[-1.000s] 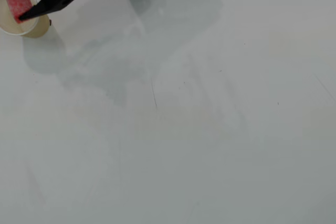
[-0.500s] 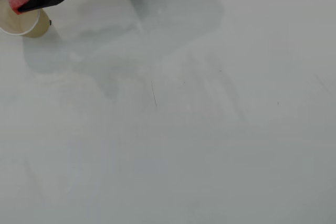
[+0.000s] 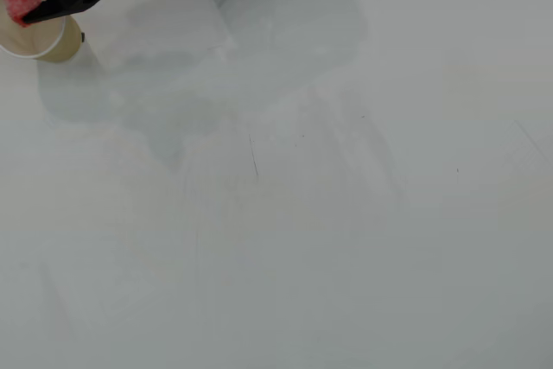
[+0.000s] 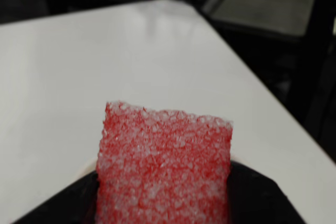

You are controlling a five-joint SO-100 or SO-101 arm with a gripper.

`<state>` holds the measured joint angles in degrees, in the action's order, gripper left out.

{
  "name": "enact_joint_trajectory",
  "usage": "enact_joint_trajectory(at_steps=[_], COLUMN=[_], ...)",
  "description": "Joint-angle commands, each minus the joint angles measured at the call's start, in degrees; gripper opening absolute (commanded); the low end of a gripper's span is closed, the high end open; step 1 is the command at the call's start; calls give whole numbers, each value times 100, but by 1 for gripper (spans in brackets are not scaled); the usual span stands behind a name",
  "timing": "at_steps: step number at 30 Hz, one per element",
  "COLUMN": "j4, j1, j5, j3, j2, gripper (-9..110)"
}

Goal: Pick up the cube and drop it in the cup.

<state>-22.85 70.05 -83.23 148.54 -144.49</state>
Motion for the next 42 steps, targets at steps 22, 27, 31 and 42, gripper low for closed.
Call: enact_joint_trajectory(at_steps=[22, 27, 31, 42], j4=[-870, -853, -721, -536], j1=[-132, -141, -141, -132], j5=[-18, -26, -26, -26], j3=[-1494, -1494, -1512, -1459], j2=[536, 536, 536, 536], gripper=[0, 0, 10, 27])
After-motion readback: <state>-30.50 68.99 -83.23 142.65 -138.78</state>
